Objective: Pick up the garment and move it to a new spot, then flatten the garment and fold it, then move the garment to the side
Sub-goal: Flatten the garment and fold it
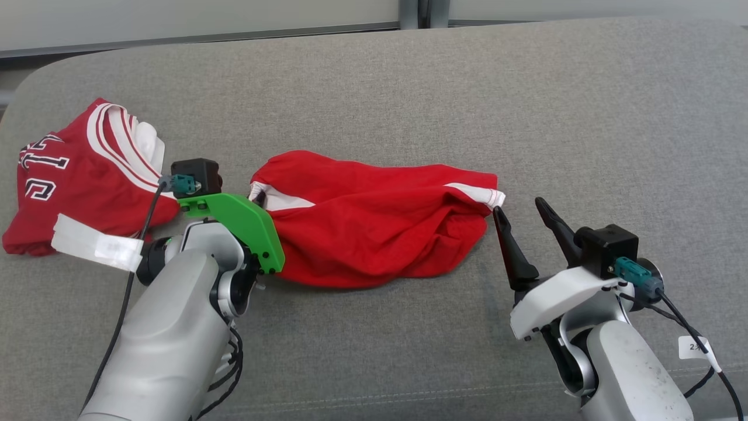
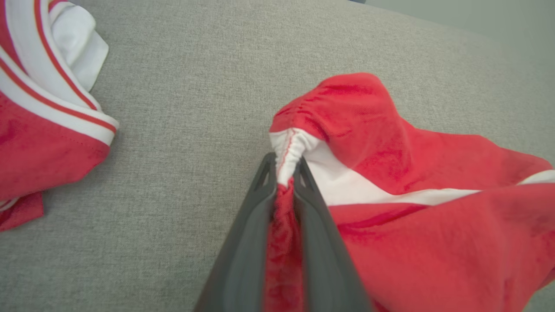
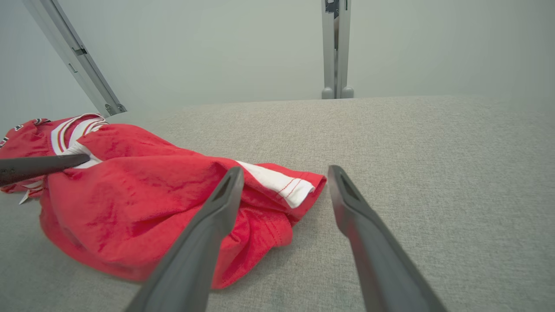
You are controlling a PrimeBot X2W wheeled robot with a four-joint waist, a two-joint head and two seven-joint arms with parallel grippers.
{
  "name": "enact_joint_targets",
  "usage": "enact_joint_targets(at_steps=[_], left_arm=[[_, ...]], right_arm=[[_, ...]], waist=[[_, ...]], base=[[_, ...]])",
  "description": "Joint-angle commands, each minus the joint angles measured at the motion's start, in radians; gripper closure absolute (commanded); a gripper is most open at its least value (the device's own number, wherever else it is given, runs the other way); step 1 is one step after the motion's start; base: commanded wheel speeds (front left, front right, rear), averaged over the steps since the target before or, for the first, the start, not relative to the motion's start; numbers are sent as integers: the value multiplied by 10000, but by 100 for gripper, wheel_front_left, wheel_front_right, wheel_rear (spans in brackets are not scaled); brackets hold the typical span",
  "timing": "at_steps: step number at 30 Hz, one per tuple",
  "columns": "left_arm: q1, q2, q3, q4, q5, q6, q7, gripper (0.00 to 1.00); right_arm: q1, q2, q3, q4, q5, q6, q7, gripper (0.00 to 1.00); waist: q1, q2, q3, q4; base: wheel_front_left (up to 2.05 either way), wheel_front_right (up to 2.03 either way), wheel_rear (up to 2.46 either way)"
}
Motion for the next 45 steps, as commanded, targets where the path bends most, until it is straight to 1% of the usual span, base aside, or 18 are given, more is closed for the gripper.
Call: enact_joint_targets(at_steps=[1,3,4,5,10,18,20,23,25,30,33,38,40,45], left_arm=[[222,-32,20,-9,-79,-66,-115,100],[353,-51,15,37,-117,-72,-181,100],[421,-61,14,90,-144,-33,-171,68],[484,-52,-9,167,-135,27,-131,0],[714,-21,-8,330,-142,103,-272,0],[891,248,107,238,-165,215,-579,0],[929,327,220,79,-161,317,-930,0],[1029,503,363,-312,99,554,-1878,0],[1258,536,439,-570,115,618,-2347,0],[1862,730,629,-1476,170,672,-3283,0],[2368,884,766,-2119,83,746,-3623,0],[3264,1177,1147,-3299,0,1063,-3952,0],[3734,1198,1395,-3904,-135,1145,-4050,0],[4891,1311,1773,-5407,-214,1201,-4150,0]], right_arm=[[104,-27,-14,-55,-30,1,46,0],[97,-27,-13,-75,-28,1,71,0],[105,-27,-8,-86,-29,1,85,0],[115,-27,1,-90,-28,1,98,0],[168,-27,-31,-118,-6,1,108,0],[221,-27,-155,-118,-17,1,143,0],[282,-27,-220,-120,-29,1,161,0],[396,-24,-327,-153,-68,1,210,0],[428,-28,-418,-167,-100,1,258,0],[567,-28,-555,-183,-82,1,456,0],[616,-31,-727,-148,18,1,612,0],[649,-25,-1007,14,70,1,850,0],[628,-33,-1065,79,135,1,939,0],[501,-31,-1382,335,89,1,1325,0]], waist=[[0,0,-34,92],[0,0,-52,113],[0,0,-61,119],[0,0,-70,118],[0,0,-115,90],[0,0,-249,121],[0,0,-319,169],[0,0,-421,280],[0,0,-502,372],[0,0,-697,610],[0,0,-773,782],[0,0,-926,1016],[0,0,-1000,1087],[0,0,-1131,1308]], base=[[0,0,0],[0,0,0],[0,0,0],[0,0,0],[0,0,0],[0,0,0],[0,0,0],[0,0,0],[0,0,0],[0,0,0],[0,0,0],[0,0,0],[0,0,0],[0,0,0]])
